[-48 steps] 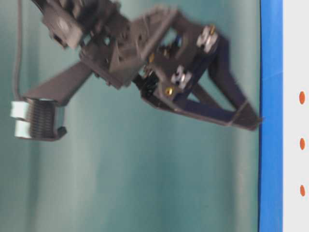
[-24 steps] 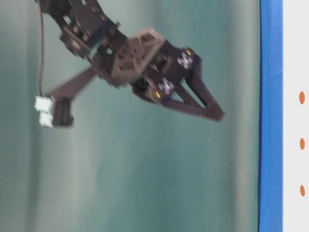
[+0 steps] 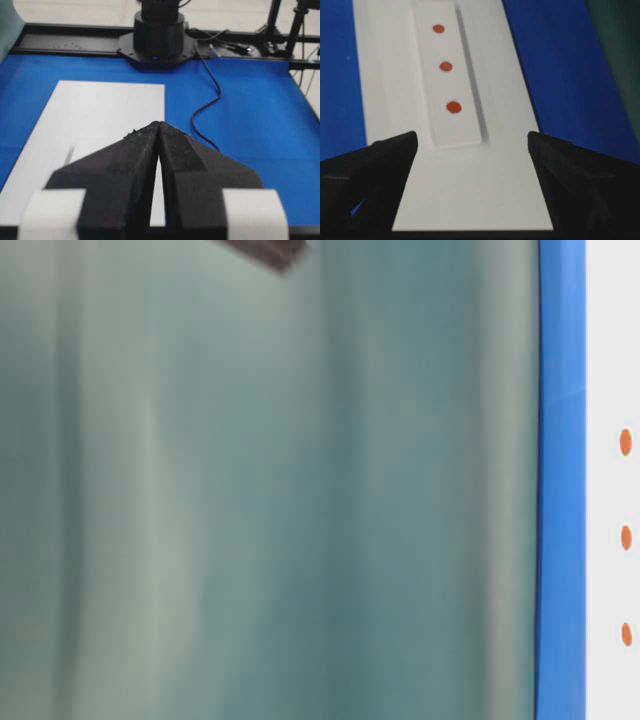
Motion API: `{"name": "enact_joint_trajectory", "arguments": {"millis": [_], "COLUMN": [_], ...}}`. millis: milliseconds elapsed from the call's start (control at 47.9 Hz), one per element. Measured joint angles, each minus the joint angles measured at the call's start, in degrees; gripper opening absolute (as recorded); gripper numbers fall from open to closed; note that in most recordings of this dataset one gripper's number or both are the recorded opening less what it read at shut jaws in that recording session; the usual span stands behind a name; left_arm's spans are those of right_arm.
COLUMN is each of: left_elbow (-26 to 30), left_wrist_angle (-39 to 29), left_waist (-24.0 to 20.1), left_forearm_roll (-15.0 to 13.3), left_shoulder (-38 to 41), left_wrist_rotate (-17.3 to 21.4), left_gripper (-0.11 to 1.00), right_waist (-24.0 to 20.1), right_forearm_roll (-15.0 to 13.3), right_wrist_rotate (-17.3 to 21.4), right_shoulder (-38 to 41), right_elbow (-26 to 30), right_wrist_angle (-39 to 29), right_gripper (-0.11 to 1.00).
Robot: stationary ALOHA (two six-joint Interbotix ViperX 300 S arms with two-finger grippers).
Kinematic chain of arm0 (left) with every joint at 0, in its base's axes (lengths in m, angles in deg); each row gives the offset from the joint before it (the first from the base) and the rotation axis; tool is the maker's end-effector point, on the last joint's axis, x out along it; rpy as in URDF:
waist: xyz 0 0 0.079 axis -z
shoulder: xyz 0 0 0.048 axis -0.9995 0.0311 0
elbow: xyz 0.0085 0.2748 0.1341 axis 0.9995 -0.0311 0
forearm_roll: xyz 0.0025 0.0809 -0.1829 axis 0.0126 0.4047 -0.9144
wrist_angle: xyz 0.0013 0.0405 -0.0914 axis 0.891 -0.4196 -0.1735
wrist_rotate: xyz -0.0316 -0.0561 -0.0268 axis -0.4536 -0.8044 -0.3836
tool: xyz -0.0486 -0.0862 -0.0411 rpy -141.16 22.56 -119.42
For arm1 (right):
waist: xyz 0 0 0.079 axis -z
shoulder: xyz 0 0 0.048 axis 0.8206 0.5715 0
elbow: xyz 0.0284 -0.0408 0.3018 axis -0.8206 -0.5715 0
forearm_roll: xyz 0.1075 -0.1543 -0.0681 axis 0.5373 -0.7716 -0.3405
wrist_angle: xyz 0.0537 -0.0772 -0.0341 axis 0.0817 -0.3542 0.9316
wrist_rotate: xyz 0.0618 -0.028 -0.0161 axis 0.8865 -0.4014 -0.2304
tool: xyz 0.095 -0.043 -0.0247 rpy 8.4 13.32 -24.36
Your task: Touch the tip of the soldering iron to the mark.
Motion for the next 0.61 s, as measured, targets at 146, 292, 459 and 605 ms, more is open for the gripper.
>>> {"name": "enact_joint_trajectory", "arguments": {"millis": [146, 292, 459, 605], "left_elbow": [0.0, -0.1, -0.1, -0.1], "left_wrist_angle": [0.0, 0.0, 0.3, 0.7], "left_waist": [0.0, 0.0, 0.0, 0.0], "left_forearm_roll": [-0.1, 0.0, -0.1, -0.1], "left_shoulder": [0.0, 0.0, 0.0, 0.0], "left_wrist_rotate": [-0.5, -0.6, -0.6, -0.6], "left_gripper": [0.0, 0.0, 0.0, 0.0], "right_waist": [-0.1, -0.1, -0.1, -0.1], "right_forearm_roll": [0.7, 2.1, 4.1, 5.0], "right_wrist_rotate": [0.0, 0.0, 0.0, 0.1], "right_shoulder": [-10.5, -19.0, -25.3, -26.0], "right_elbow": [-6.6, -12.8, -19.4, -23.3], "right_wrist_angle": [0.0, 0.5, 4.7, 8.9], "right_gripper": [0.85, 0.84, 0.8, 0.8]}}
